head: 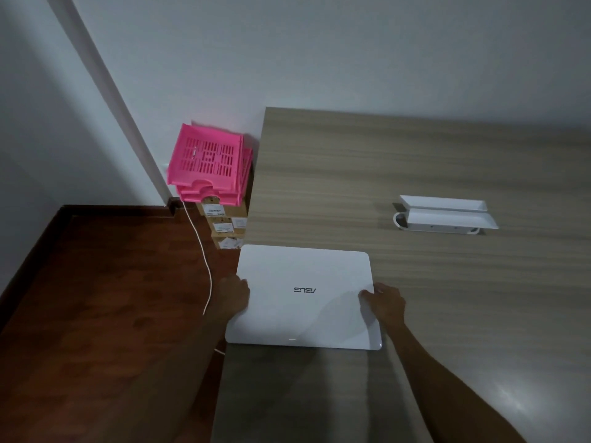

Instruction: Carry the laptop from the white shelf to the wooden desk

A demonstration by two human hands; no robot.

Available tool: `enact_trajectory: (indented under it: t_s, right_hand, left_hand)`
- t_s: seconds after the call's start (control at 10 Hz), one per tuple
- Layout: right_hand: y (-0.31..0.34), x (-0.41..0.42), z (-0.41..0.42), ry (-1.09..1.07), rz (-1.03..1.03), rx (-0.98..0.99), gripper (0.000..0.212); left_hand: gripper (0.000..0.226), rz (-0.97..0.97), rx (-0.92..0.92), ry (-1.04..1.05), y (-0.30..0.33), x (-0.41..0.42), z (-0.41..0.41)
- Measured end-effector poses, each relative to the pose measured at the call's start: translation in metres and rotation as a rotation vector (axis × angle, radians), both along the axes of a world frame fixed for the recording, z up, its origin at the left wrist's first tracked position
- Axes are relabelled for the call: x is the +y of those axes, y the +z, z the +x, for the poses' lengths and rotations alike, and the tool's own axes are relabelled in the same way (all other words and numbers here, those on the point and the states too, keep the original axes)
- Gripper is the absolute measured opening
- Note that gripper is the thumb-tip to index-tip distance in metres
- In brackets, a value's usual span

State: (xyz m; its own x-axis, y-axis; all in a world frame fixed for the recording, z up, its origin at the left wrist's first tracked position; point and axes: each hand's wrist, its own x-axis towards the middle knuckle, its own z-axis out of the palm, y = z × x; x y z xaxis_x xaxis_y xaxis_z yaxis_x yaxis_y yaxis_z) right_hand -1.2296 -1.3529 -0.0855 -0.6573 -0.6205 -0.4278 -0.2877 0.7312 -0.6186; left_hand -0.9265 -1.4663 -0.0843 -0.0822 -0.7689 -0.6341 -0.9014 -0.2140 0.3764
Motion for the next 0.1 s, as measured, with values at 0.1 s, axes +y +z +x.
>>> enact_trajectory:
  t_s: [0.1]
  right_hand:
    - [0.0015,0.0086,0.0032,0.095,-0.007,0.051,0.029]
  left_hand:
    - [0.051,-0.126,0.078,0.193,-0.014,0.0114,0.0055]
